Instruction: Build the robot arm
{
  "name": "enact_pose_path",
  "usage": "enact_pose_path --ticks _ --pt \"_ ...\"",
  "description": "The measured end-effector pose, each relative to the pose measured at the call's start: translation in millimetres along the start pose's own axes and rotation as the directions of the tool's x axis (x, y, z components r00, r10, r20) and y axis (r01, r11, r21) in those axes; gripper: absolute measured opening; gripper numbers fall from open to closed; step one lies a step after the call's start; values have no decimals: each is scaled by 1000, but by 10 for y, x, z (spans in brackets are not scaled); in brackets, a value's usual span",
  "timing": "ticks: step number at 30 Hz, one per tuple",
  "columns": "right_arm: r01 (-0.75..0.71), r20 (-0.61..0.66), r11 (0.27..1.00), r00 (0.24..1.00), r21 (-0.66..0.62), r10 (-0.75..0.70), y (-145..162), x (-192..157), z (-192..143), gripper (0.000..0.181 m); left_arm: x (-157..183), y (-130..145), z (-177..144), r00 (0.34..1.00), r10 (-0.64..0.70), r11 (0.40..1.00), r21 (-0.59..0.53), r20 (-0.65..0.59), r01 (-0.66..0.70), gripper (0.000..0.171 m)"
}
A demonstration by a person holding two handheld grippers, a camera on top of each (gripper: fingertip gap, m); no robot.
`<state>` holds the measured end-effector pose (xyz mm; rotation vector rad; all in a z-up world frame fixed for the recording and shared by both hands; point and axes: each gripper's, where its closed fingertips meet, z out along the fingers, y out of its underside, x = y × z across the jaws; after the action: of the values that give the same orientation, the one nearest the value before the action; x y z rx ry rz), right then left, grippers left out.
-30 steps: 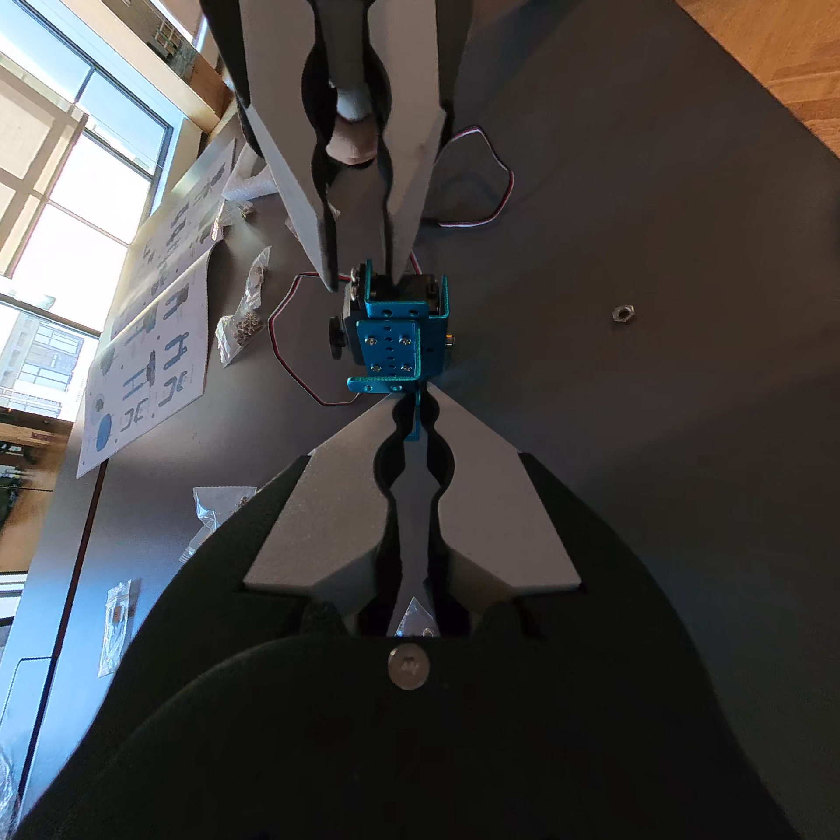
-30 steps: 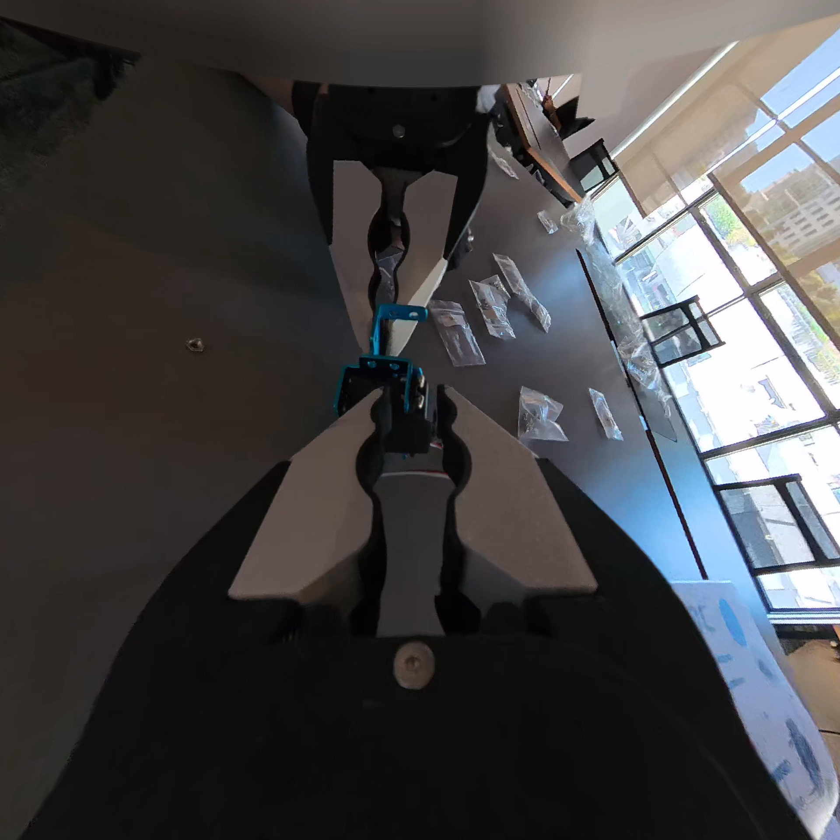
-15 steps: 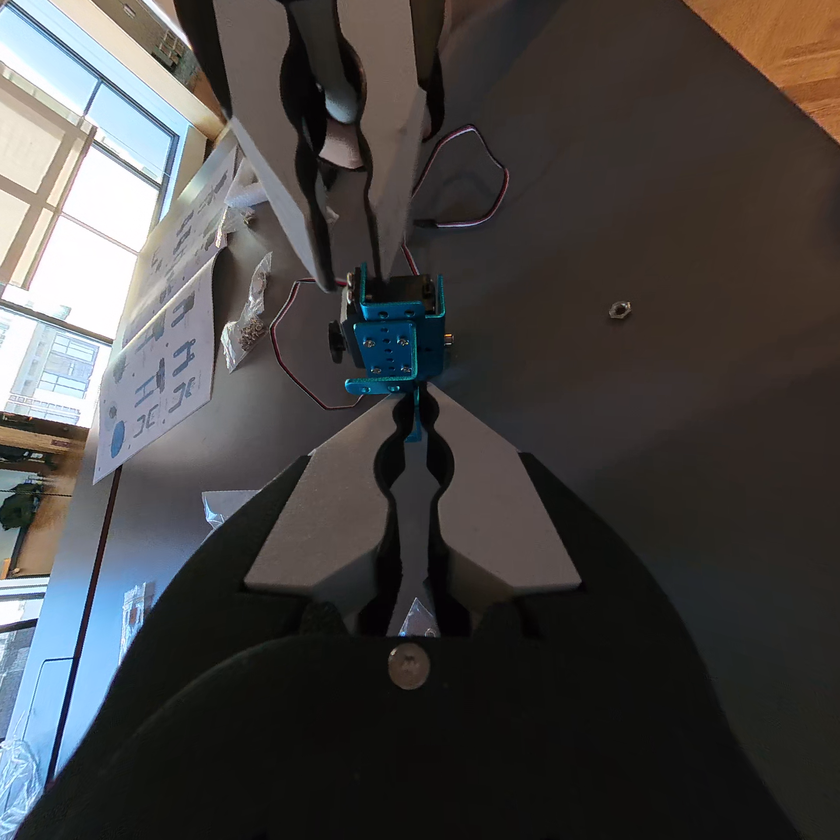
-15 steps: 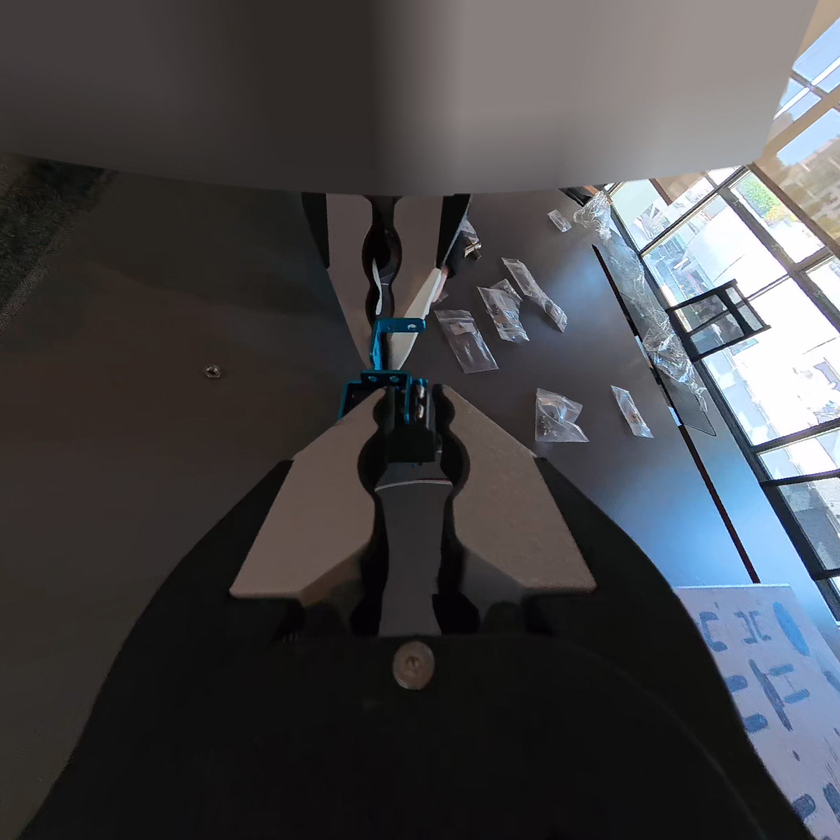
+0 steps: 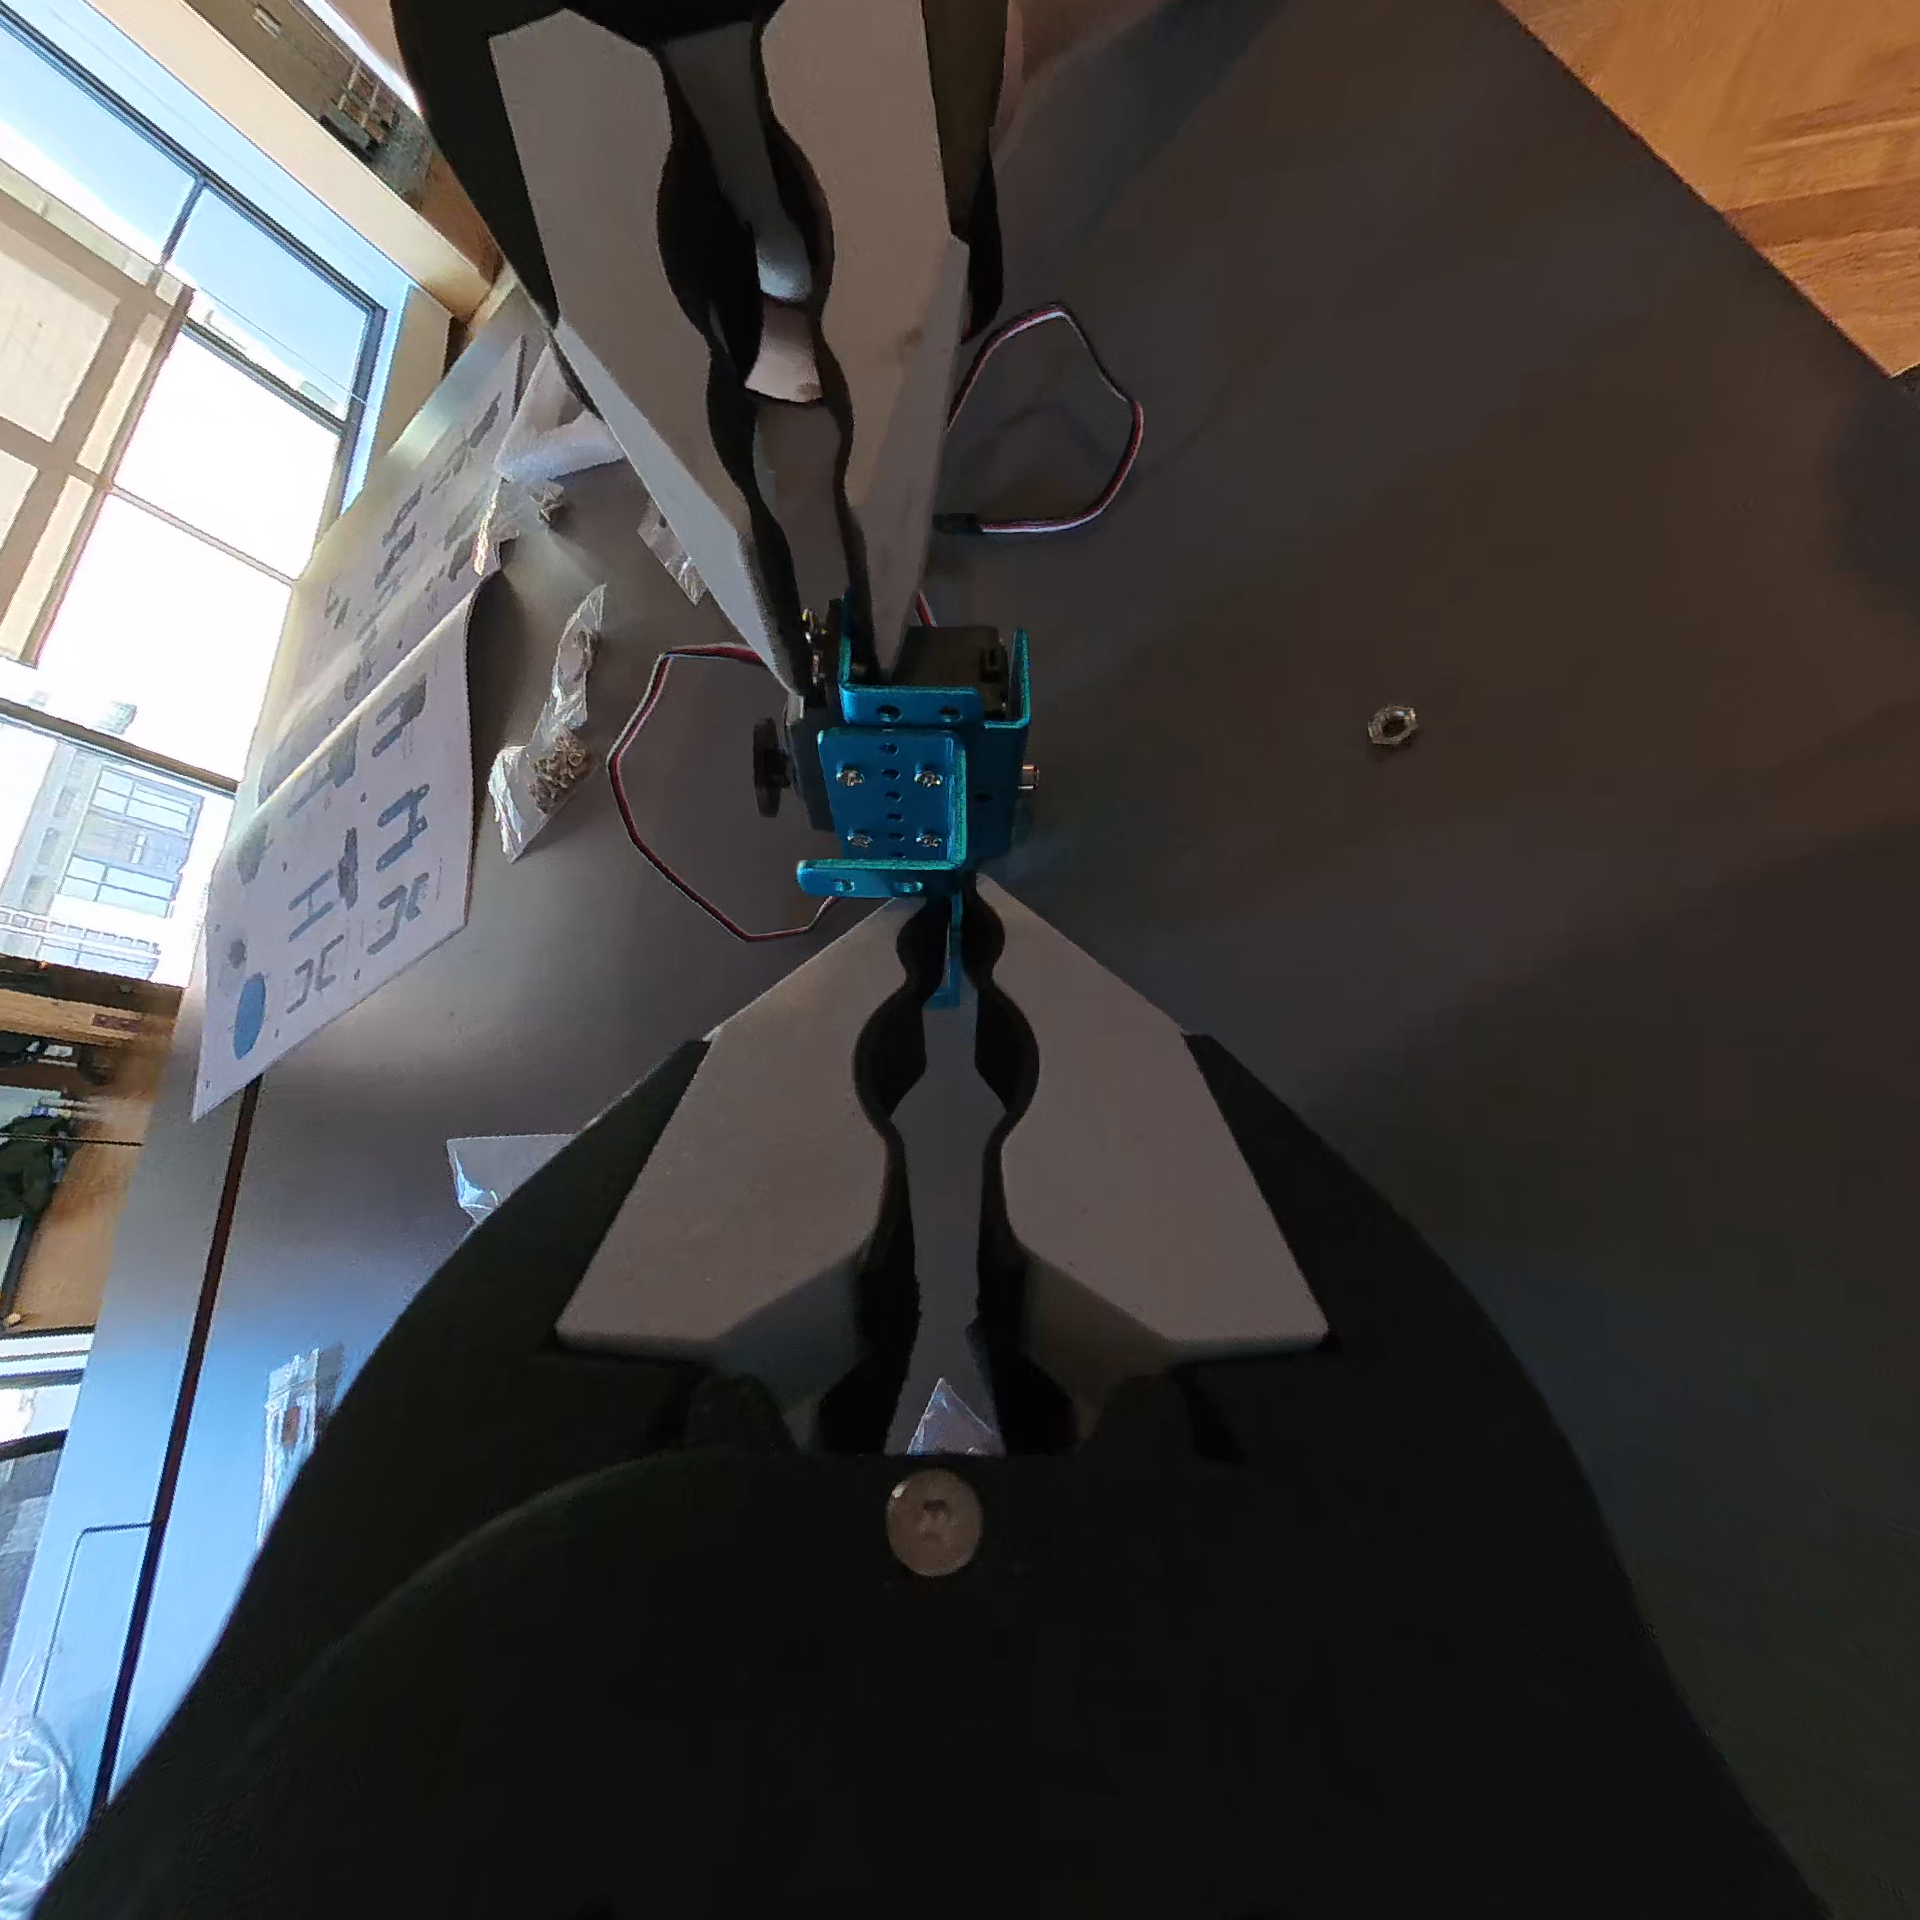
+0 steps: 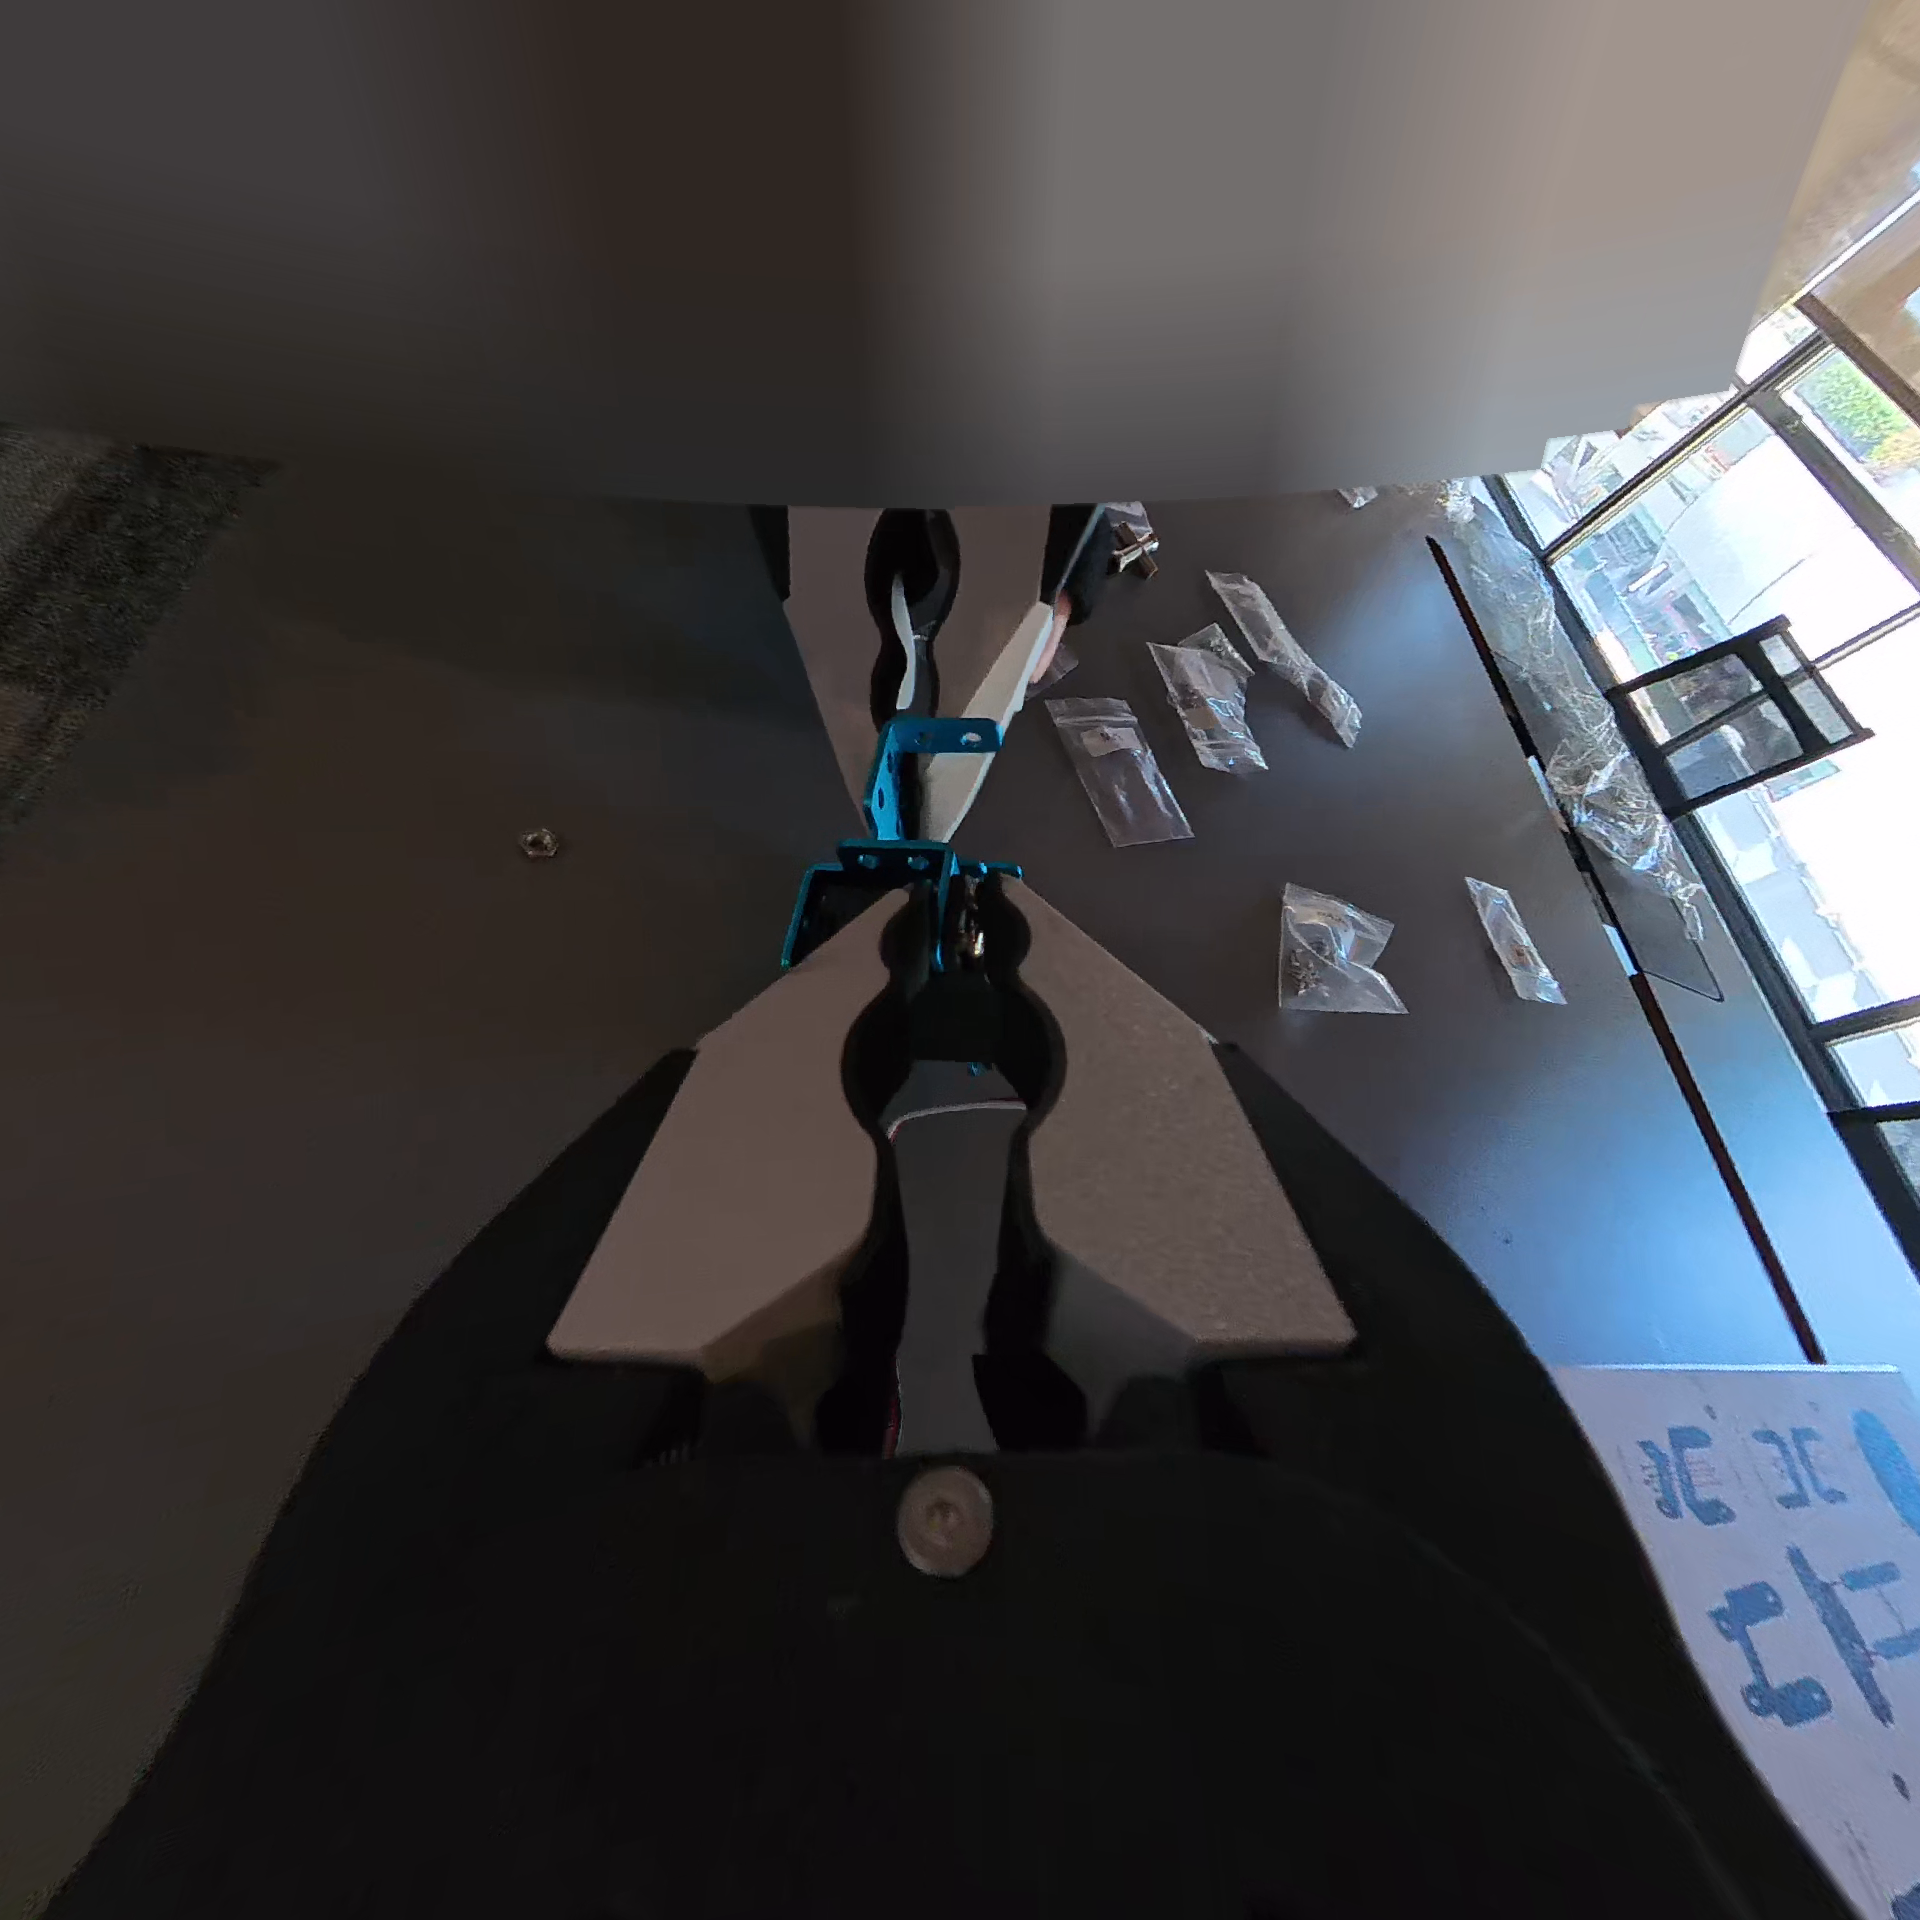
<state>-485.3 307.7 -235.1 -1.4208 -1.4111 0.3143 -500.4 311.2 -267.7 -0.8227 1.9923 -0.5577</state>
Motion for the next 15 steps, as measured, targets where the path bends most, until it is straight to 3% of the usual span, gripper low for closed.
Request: enact_pose_path --ticks 15 --pt "26 2 999 1000 -34 -25 -14 -44 -2 9 39 -11 0 1000 10 1000 -4 -21 -10 2"
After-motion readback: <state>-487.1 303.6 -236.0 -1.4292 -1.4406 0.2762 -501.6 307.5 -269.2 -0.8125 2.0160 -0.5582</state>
